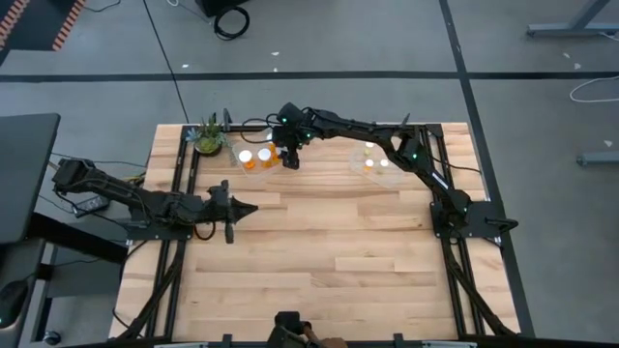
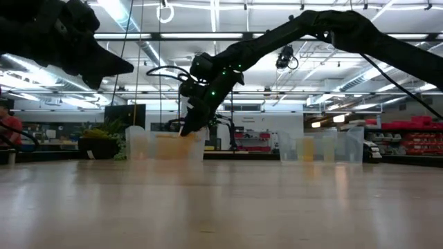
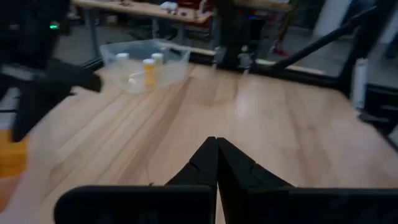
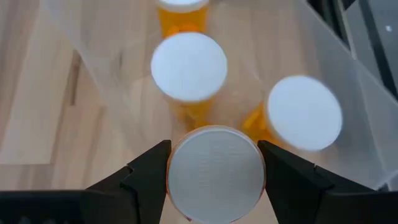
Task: Pick and place medicine bottles into bin by pill shape (circle, oval)
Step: Put the orange capsule bottle into the left transparent bin, then return to Home Position
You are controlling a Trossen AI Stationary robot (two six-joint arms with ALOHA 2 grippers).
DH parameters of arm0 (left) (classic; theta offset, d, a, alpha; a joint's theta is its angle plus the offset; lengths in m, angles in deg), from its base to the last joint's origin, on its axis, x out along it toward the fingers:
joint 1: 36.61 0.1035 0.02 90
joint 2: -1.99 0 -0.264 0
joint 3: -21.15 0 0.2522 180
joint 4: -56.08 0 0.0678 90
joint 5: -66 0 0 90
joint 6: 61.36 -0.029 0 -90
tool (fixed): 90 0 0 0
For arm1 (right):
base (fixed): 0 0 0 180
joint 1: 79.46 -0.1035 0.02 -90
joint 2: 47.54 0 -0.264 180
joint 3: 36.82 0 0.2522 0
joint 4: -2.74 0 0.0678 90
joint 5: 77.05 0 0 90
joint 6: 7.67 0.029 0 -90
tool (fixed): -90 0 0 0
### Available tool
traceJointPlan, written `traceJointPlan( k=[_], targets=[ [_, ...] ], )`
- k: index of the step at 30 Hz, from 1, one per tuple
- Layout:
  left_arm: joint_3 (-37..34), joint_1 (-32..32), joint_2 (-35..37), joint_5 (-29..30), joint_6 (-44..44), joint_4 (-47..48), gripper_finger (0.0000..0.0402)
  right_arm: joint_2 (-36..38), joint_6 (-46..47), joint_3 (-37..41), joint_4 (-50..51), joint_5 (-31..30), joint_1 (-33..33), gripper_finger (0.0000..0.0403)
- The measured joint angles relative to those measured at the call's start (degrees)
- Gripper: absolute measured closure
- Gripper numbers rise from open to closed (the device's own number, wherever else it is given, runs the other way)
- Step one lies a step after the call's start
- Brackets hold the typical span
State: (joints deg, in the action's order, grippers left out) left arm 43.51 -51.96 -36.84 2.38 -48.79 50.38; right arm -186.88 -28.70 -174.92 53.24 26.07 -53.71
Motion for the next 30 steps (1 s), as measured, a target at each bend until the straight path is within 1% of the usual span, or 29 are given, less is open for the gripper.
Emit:
traceJointPlan(
  k=[4, 8, 13, 18, 21, 26, 30],
  targets=[
    [-0.79, -0.05, -0.12, -1.15, 0.32, -1.73, 0.038, 0.02, 0.02, 0.0, 0.27, -0.21, -0.02, 0.0166],
    [-0.79, -0.05, -0.12, -1.15, 0.59, -2.23, 0.0382, 0.02, -0.18, 0.0, 0.85, -0.21, -0.02, 0.0162],
    [-0.79, -0.09, -0.08, -1.17, 0.3, -3.55, 0.0396, 0.02, -0.37, 0.0, 0.82, -0.21, -0.02, 0.0134],
    [-0.79, -0.09, -0.12, -1.17, 0.25, -3.7, 0.0384, 0.02, -0.63, 0.0, 0.43, -0.21, -0.13, 0.0115],
    [-0.79, -0.09, -0.1, -1.17, 0.23, -3.78, 0.038, 0.02, -0.81, 0.0, -0.85, -0.21, -0.17, 0.0112],
    [-0.79, -0.09, -0.1, -1.17, -0.03, -3.84, 0.0394, 0.02, -1.16, 0.0, -1.23, -0.21, -0.17, 0.0111],
    [-0.79, -0.62, 0.41, -1.08, -3.23, -4.77, 0.0395, 0.79, -1.36, 0.02, -0.22, -0.61, -0.21, 0.0111]
  ],
)
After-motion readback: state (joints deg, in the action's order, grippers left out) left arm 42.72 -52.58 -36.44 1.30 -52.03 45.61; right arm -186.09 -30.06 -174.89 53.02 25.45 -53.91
